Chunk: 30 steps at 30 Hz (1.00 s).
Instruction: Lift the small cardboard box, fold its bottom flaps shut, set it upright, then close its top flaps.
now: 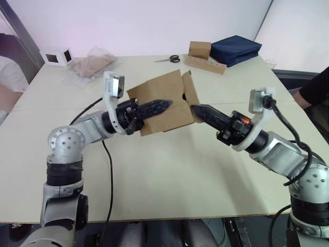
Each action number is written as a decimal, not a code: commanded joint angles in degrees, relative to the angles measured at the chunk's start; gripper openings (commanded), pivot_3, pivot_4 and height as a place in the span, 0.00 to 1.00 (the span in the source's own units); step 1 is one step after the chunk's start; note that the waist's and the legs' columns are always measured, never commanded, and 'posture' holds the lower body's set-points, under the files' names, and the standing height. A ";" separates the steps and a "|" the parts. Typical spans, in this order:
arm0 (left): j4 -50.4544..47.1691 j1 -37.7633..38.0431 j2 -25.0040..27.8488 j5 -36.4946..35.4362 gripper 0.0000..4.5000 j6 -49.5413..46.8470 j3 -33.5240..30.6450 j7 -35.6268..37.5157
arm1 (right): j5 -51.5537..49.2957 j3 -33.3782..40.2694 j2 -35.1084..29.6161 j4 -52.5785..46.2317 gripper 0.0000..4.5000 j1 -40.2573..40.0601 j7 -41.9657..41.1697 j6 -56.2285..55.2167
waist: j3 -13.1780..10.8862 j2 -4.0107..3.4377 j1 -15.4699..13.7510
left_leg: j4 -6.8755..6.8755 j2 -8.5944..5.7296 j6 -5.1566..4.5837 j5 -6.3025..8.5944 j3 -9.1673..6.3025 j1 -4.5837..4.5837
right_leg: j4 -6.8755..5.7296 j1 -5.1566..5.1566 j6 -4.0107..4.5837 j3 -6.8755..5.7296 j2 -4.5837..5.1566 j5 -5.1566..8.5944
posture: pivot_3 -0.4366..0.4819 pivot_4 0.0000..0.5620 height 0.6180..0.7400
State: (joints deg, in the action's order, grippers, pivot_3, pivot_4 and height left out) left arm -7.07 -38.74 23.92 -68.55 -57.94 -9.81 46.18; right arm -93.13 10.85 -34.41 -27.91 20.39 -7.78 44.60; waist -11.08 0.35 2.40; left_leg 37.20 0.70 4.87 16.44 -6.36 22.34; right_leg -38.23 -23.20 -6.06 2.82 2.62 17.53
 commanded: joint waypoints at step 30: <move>-0.04 -2.05 -5.46 6.27 0.00 8.02 -0.44 -3.64 | 6.34 -5.26 9.33 0.16 0.38 6.47 2.44 -4.36 | 0.01 -0.01 0.04 | 0.02 0.00 0.00 0.00 0.00 0.00 | -0.03 0.00 0.00 0.00 0.00 0.00 | 0.48 0.27 1.00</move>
State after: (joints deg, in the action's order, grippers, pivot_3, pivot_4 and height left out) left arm -6.44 -38.72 19.20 -59.97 -49.72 -8.53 44.50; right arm -87.28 7.16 -26.19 -26.31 25.70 -4.44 40.27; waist -11.07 0.34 2.44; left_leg 37.22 0.70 4.87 16.44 -6.37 22.34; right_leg -38.26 -23.20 -6.07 2.82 2.62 17.53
